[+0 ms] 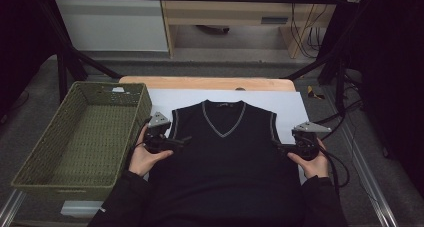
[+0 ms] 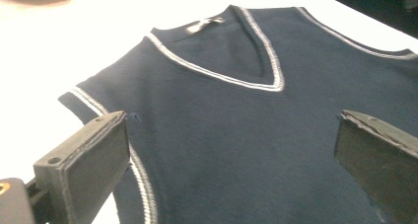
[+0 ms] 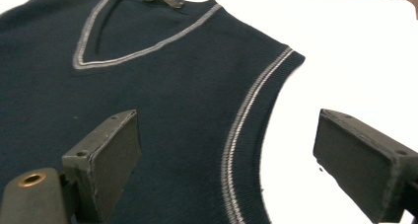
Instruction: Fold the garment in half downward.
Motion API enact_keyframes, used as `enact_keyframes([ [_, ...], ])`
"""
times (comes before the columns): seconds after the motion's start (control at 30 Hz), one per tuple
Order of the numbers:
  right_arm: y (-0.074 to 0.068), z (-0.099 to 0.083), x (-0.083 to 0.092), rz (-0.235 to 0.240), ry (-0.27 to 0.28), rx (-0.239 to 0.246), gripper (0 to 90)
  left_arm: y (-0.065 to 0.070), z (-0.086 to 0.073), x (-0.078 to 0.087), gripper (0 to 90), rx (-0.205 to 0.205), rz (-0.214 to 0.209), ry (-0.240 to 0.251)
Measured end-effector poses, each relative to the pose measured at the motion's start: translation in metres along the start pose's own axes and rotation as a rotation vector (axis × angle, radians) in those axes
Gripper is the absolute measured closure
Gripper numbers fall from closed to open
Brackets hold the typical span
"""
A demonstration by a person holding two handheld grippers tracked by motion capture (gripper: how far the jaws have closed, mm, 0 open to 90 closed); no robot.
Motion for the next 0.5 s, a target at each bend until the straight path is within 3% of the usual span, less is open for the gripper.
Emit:
enact_keyframes([
  [0.23,0.007,0.009,-0.011,0.002,0.007,-0.02,12.2,-0.017,0.003,-0.013,1.5,0.035,0.045,-0.006],
  [0.5,0.014,0.011,-0.03,-0.004,-0.019,-0.029,13.2,-0.047,-0.012,-0.035,8.3,0.024,0.168,-0.088],
])
Point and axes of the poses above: each handheld gripper's, and its own axes: x roughly backward along the jaws, z roughly out of its top, y roughly to its right, the point moved 9 cm from there along -x, roughly forward along the jaws, and after that the axes turned 1 degree about -z, right-handed, at the moved point
